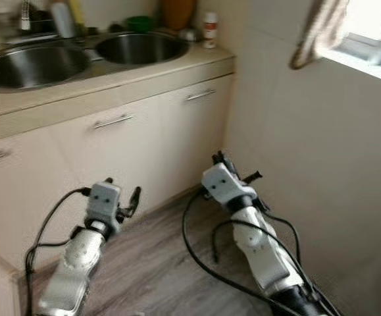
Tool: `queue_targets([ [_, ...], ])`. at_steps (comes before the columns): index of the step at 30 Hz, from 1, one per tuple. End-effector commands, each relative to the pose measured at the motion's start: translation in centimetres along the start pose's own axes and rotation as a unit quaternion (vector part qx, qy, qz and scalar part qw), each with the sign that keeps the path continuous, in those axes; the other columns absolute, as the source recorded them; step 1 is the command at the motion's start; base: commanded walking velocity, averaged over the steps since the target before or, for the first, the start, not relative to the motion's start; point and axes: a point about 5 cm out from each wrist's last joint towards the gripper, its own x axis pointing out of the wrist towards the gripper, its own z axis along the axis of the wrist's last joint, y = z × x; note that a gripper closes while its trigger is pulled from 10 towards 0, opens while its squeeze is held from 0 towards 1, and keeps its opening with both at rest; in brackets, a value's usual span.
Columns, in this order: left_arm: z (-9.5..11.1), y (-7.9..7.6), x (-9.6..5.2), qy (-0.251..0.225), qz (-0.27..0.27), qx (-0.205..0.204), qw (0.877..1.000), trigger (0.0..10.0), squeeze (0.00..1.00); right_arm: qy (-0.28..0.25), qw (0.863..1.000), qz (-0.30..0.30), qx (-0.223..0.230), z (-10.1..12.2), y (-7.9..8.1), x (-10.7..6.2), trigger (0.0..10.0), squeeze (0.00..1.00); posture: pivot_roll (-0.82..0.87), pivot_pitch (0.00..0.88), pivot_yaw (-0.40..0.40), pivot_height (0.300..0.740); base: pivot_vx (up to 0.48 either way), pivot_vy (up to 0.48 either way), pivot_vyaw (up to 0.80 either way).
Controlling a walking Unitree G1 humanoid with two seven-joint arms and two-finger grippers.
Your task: Kitchen organization
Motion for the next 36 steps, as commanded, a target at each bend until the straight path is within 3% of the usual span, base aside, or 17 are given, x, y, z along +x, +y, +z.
queue_targets([
  [1,0.1,0.8,-0.1,-0.002,0.010,0.010,1.000,10.0,0.00,-0.010,1.000,0.005,0.019,0.5,0.3,0.3,8.3,0.00,0.07,0.000,-0.087,0.740,0.000,0.000,0.80],
  [2,0.1,0.8,-0.1,-0.002,0.010,0.010,1.000,10.0,0.00,-0.008,1.000,0.005,0.023,0.4,0.3,0.3,10.0,0.00,0.07,0.000,-0.087,0.740,0.000,0.000,0.80],
  [16,0.0,0.9,0.0,0.001,0.008,0.013,1.000,10.0,0.00,0.001,1.000,0.008,0.029,0.2,0.5,0.5,10.0,0.00,0.07,0.000,-0.084,0.740,0.000,0.000,0.80],
  [21,-0.1,0.9,-0.1,0.002,0.009,0.013,1.000,10.0,0.00,0.033,0.997,-0.016,0.068,-0.8,-0.1,0.6,10.0,0.00,0.08,0.000,-0.085,0.740,0.000,0.000,0.00],
  [26,-0.1,0.9,-0.1,-0.004,0.010,0.007,1.000,10.0,0.00,0.031,0.997,-0.016,0.063,-0.8,0.0,0.6,10.0,0.00,0.08,0.000,-0.087,0.740,0.000,0.000,0.00],
  [33,1.2,1.7,-0.2,-0.050,0.041,0.023,0.998,10.0,0.00,0.017,0.996,-0.048,0.073,-0.5,-0.9,0.6,10.0,0.00,0.08,0.000,-0.087,0.740,0.382,0.000,0.00],
  [36,2.7,2.3,0.2,-0.087,0.055,0.034,0.994,10.0,0.00,0.002,0.992,-0.086,0.091,0.1,-2.3,0.9,10.0,0.00,0.09,0.000,-0.091,0.740,0.389,0.000,0.00],
])
